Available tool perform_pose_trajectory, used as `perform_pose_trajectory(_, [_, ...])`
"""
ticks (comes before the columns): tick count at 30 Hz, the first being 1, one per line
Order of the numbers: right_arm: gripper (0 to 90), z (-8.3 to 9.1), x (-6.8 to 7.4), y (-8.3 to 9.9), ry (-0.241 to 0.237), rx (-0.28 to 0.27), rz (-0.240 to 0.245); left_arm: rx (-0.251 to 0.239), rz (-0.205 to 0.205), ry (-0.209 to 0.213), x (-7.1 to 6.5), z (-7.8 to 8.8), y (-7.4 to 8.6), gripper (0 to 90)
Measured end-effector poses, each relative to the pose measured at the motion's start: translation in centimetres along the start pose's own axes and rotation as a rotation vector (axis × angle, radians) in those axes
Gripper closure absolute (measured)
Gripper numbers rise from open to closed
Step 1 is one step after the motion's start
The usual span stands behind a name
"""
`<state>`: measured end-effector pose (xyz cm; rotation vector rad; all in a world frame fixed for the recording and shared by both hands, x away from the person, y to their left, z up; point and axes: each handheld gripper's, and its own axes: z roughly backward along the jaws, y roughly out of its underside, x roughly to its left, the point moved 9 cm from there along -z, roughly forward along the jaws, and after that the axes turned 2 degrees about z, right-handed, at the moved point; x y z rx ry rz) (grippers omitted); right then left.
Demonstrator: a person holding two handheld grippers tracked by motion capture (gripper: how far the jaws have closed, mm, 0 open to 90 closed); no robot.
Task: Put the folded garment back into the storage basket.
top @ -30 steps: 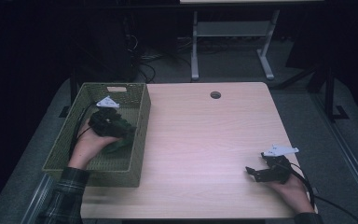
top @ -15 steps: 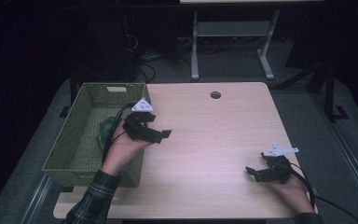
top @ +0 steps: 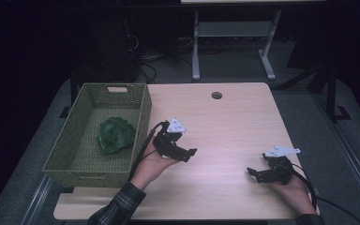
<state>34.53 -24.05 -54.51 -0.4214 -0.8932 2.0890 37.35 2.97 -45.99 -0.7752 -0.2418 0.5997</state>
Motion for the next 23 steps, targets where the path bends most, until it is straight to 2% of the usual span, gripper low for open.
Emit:
perform_pose_trajectory(2, [10.3,0.0,0.0,0.0,0.000,0.000,0.000,0.014,-0.010,0.004,-0.4,-0.9,0.8,13.5])
perform_pose_trajectory(12, [10.4,0.0,0.0,0.0,0.000,0.000,0.001,0.092,0.010,0.007,-0.8,-4.2,4.5,13.5])
perform_pose_trajectory(19, [10.3,0.0,0.0,0.0,0.000,0.000,0.001,0.127,0.014,-0.009,-0.3,-5.1,5.9,13.1])
perform_pose_trajectory(23, [10.3,0.0,0.0,0.0,0.000,0.000,0.001,0.115,0.023,-0.004,-0.3,-5.2,6.0,12.8])
